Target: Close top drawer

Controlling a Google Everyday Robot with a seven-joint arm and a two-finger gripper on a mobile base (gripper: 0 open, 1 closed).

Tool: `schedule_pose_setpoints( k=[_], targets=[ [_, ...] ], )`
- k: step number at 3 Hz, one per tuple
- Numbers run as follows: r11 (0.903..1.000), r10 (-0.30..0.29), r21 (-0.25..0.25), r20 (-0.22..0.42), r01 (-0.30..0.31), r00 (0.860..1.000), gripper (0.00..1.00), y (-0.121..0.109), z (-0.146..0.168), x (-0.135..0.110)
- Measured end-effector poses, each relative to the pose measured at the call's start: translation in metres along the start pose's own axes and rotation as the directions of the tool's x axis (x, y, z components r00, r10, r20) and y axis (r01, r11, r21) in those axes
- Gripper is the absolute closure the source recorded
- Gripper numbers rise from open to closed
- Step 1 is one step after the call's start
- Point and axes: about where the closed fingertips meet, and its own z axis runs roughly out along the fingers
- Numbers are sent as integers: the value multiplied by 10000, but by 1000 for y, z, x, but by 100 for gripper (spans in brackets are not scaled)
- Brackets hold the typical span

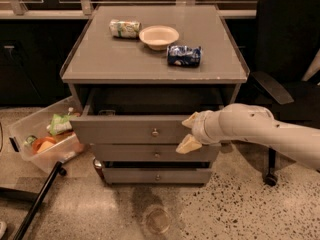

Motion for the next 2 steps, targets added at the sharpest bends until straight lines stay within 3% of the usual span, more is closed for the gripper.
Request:
schedule_pose_setpoints(
  k=[2],
  targets=[
    [9997,-202,-97,94,203,9998,0,-24,20,-8]
  ],
)
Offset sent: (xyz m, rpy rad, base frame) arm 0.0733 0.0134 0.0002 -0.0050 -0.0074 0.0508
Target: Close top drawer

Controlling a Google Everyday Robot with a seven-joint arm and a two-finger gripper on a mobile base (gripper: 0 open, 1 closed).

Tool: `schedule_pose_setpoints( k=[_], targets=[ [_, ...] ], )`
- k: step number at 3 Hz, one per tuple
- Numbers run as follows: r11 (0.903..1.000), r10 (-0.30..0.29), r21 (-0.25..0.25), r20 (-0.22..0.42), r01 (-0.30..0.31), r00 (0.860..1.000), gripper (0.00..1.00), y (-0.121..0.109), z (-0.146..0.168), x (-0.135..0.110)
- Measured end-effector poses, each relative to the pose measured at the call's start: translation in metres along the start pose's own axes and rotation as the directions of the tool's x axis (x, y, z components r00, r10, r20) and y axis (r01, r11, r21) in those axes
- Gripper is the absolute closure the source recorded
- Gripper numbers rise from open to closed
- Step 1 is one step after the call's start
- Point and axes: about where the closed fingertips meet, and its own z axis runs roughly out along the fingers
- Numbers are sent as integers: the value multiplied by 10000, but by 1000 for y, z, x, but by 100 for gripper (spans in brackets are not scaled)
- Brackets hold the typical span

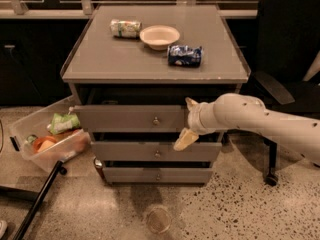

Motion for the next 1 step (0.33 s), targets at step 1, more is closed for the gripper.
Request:
schedule_pose_setpoints(
  k=[1],
  targets=[
    [9997,58,-242,68,-56,10000,0,-9,15,2]
  ],
)
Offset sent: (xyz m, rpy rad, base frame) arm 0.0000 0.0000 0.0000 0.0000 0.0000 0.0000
